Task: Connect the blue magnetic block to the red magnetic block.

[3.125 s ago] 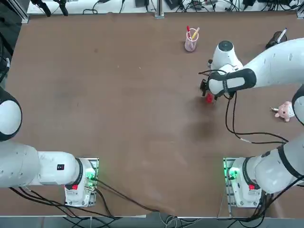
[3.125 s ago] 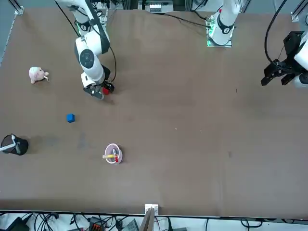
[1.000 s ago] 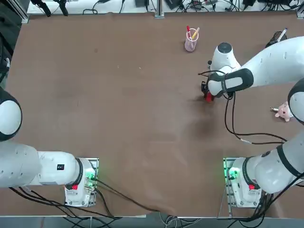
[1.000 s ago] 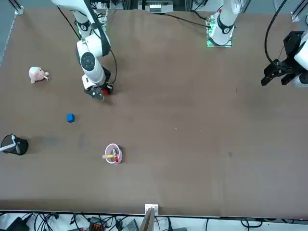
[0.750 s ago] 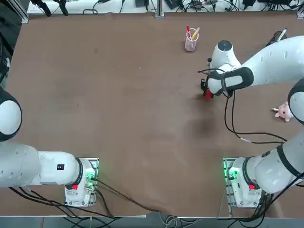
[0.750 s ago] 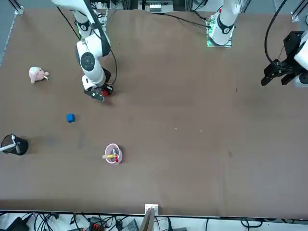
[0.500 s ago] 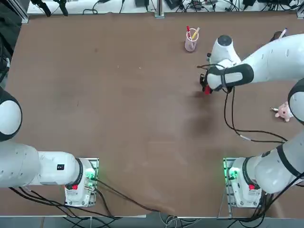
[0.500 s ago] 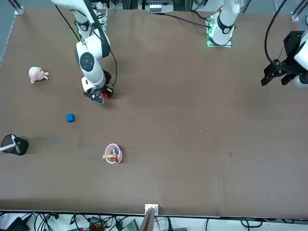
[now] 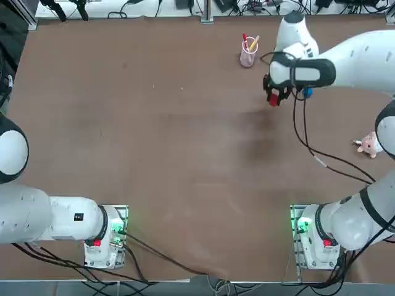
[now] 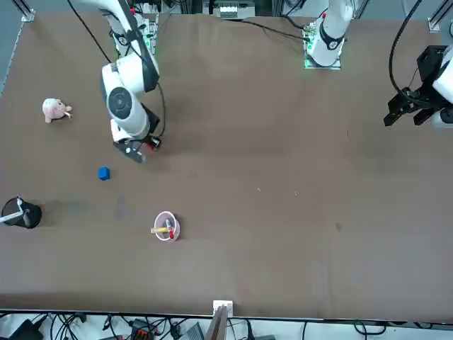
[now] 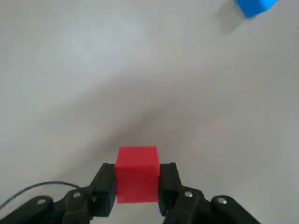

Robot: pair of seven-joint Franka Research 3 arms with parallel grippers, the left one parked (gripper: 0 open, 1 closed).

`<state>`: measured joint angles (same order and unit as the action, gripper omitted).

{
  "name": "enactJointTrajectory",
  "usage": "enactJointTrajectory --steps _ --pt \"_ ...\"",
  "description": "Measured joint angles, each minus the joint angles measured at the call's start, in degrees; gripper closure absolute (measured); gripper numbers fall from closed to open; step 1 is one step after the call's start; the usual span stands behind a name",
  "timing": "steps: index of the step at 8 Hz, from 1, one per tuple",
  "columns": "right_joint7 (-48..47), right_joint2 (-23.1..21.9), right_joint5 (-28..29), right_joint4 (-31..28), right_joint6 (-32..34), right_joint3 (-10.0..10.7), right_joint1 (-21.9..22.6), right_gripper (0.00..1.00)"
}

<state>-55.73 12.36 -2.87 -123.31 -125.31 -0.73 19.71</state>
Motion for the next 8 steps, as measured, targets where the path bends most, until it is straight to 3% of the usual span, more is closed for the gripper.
enactJointTrajectory --steps 4,8 --pt "-13.06 0.52 0.1 0.82 -3.19 0.35 -8.99 0.52" --pt "-25.21 4.57 0.15 0.78 -9.75 0.37 -13.72 0.52"
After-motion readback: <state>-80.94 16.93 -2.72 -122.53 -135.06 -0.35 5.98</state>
